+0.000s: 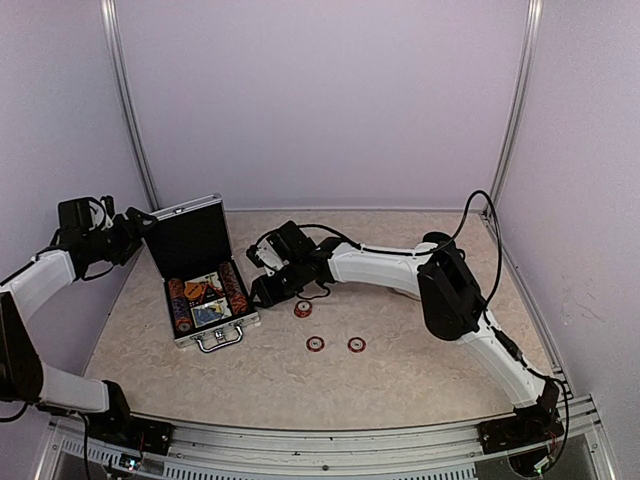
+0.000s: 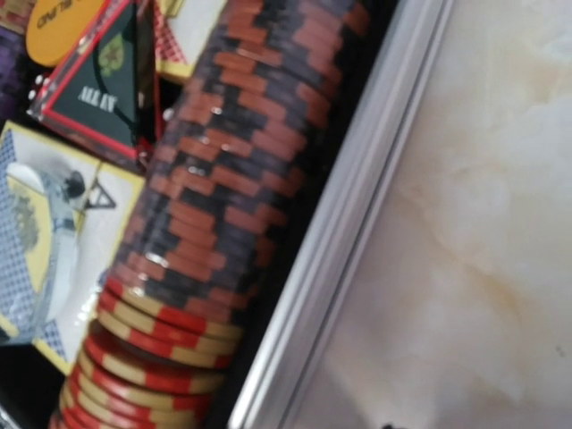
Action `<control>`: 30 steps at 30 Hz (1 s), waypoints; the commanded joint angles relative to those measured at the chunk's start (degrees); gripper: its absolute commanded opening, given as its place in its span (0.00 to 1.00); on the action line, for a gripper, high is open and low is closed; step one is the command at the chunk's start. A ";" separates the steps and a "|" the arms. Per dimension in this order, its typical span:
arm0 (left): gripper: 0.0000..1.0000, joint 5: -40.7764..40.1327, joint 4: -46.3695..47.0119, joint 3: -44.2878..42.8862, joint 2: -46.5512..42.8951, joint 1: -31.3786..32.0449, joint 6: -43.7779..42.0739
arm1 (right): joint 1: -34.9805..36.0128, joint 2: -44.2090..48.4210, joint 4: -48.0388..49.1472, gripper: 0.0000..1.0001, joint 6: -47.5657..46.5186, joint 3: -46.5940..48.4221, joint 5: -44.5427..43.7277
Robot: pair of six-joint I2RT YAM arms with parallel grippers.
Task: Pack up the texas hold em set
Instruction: Move the chip case to the center of the board.
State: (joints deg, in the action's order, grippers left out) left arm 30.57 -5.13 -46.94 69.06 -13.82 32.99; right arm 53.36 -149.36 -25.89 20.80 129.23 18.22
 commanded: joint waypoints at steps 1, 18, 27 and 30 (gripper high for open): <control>0.87 -0.75 1.26 1.47 -0.22 1.04 -1.00 | 0.43 -1.99 -3.66 0.43 0.20 1.19 -5.22; 0.85 -2.41 3.26 1.81 2.44 6.76 -0.39 | -1.99 1.48 -5.56 0.35 0.63 -4.93 -11.94; 0.84 -3.50 4.06 0.51 4.85 9.92 -0.01 | -4.49 4.83 -3.98 0.34 0.48 -10.97 -13.25; 0.84 -4.16 4.00 -0.43 5.89 10.92 -0.11 | -5.16 6.43 -2.90 0.34 0.15 -13.62 -13.56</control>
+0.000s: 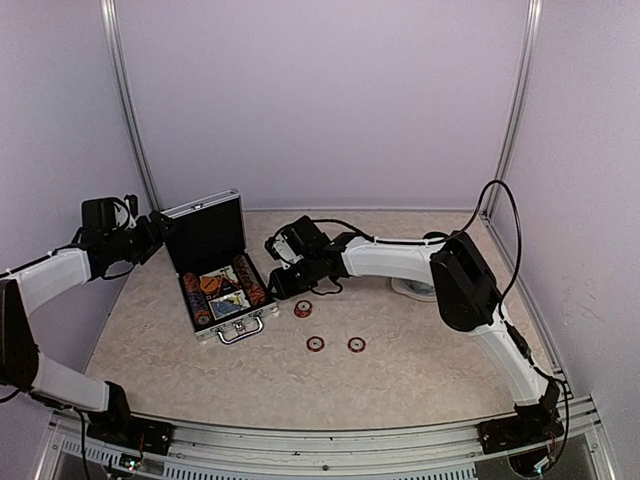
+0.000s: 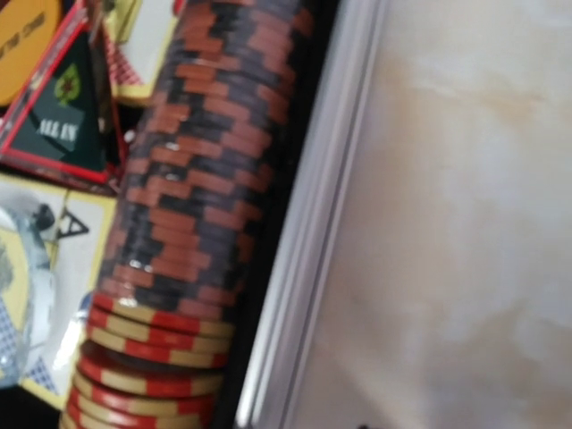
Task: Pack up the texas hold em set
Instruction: Move the chip case to the center of the board.
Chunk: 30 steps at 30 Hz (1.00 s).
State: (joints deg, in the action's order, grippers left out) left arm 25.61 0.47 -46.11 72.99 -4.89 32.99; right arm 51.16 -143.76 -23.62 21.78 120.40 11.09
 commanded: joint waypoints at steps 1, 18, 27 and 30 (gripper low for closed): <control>0.84 0.62 -1.63 -1.67 2.58 2.34 -0.26 | -3.09 1.20 -4.89 0.33 -0.83 -5.54 -6.52; 0.84 -1.02 -0.91 -8.81 10.59 3.23 -0.04 | -2.76 7.36 -1.02 0.30 -1.02 -13.78 -3.60; 0.88 -2.86 -1.73 -11.45 11.14 2.14 -1.30 | -0.90 6.75 -0.35 0.30 -2.33 -11.95 -0.52; 0.89 -3.65 -2.11 -11.23 10.62 1.90 -1.90 | -0.88 7.80 0.03 0.34 -2.59 -12.09 -1.24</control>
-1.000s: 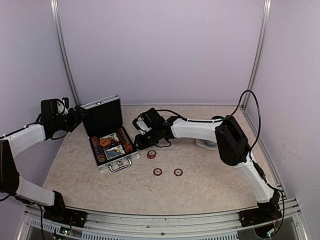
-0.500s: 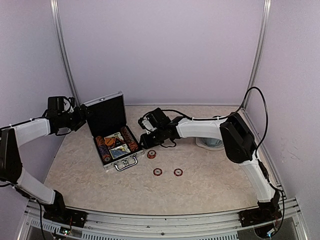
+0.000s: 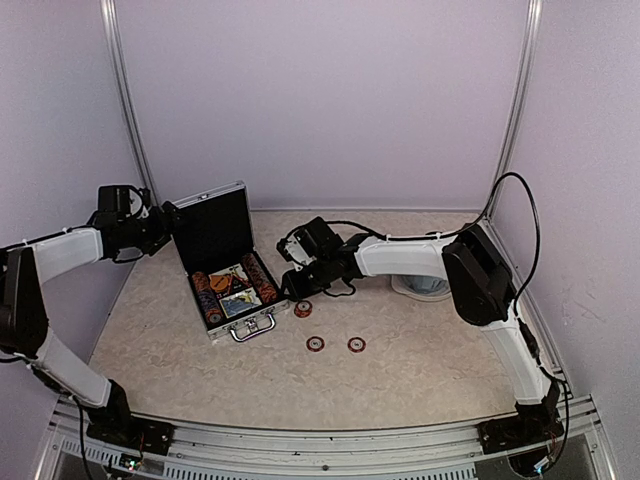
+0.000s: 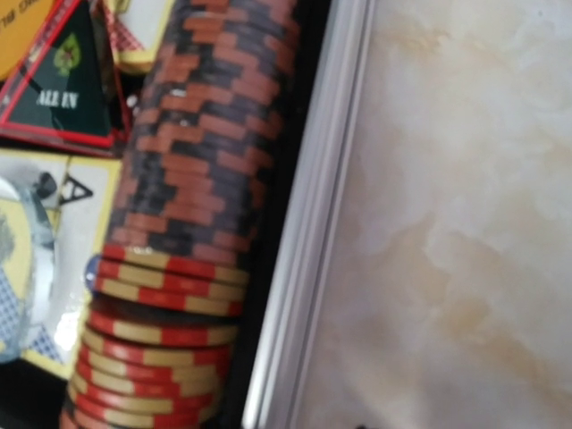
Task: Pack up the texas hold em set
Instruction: Move the chip case to the center of the board.
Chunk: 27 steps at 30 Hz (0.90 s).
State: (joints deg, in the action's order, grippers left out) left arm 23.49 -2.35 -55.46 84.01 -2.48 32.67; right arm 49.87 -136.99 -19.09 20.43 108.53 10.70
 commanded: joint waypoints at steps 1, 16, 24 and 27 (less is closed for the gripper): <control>0.90 -2.09 0.51 -1.66 -0.77 -0.51 -1.82 | 0.29 1.55 -4.37 0.36 -1.45 -0.27 -1.61; 0.99 -10.08 -4.84 1.06 -10.95 -0.99 -5.97 | -2.79 11.22 -4.21 0.81 -7.50 -3.50 -1.79; 0.99 -10.06 -8.70 2.28 -17.50 -1.13 -9.07 | -3.04 13.25 -10.03 0.86 -16.30 -8.28 -2.13; 0.99 -9.43 -8.99 3.20 -19.39 -1.08 -9.16 | -2.94 13.96 -10.09 0.86 -17.99 -10.47 -0.90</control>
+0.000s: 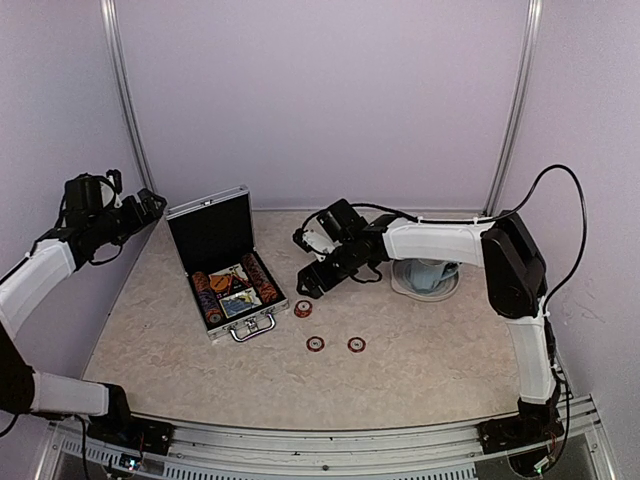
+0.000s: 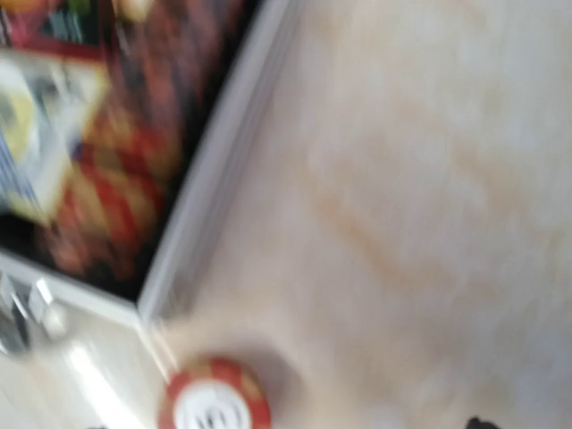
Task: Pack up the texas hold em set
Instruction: Move the chip case to the center of the board, then pick up the pile of poker chips from the pile of poker chips.
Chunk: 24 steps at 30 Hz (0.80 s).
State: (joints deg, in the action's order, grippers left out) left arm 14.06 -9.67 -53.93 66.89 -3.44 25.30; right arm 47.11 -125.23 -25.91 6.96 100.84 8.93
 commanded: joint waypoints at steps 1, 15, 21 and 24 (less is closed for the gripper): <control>0.99 0.12 -1.81 1.98 -2.51 -0.08 -1.67 | -0.14 2.21 -3.39 0.86 -4.90 -3.14 1.41; 0.99 2.63 -0.82 5.26 -3.67 0.01 -1.30 | 3.53 -5.42 -8.42 0.84 -9.03 3.03 -2.60; 0.99 3.18 -0.42 5.33 -3.26 0.00 -1.31 | 4.03 -8.63 -10.29 0.80 -10.39 6.29 -4.23; 0.99 3.46 -0.28 5.38 -3.03 0.01 -1.39 | 4.27 -9.53 -10.14 0.79 -11.44 6.68 -3.88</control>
State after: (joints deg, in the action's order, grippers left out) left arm 16.40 -10.94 -49.10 64.12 -3.44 24.99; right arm 50.85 -132.79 -34.20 -2.55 105.51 6.07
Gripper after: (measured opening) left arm 0.988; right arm 0.794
